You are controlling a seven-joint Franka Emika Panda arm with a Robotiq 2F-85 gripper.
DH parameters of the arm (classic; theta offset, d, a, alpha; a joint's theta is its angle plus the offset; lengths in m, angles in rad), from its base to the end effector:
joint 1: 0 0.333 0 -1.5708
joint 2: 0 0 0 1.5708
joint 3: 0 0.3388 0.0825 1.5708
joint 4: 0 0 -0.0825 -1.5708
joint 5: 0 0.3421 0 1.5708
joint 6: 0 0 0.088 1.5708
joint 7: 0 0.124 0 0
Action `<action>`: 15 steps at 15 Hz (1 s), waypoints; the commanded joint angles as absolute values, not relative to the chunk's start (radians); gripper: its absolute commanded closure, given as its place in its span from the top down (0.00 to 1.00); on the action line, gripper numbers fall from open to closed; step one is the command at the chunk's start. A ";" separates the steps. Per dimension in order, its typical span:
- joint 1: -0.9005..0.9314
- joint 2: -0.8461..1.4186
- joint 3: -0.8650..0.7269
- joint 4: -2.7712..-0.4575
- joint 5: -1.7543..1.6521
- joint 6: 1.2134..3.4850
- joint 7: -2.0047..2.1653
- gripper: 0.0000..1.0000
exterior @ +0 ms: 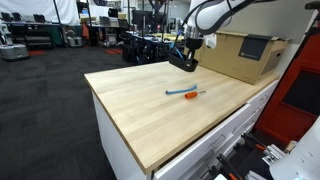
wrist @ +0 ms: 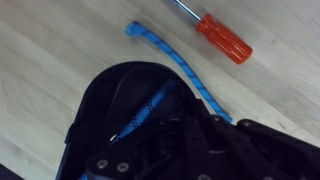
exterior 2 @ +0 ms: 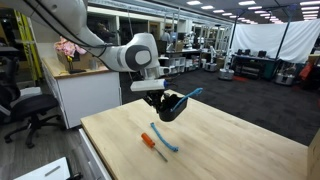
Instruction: Move the black thing to the right
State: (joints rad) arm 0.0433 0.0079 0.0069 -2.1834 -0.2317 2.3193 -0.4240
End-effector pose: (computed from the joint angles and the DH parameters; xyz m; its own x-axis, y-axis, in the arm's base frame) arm 0.5148 0.0187 0.4283 0.8111 0.5843 0.0260 0.5660 -0.7954 0.2167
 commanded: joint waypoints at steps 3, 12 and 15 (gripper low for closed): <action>-0.050 0.100 -0.068 -2.115 -0.138 2.223 -0.440 0.02; -0.178 0.260 -0.142 -2.081 -0.056 2.243 -0.398 0.02; -0.188 0.300 -0.150 -2.068 -0.075 2.241 -0.347 0.02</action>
State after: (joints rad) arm -0.1764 0.2505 -0.1519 -2.1103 -0.0686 2.2587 -0.3939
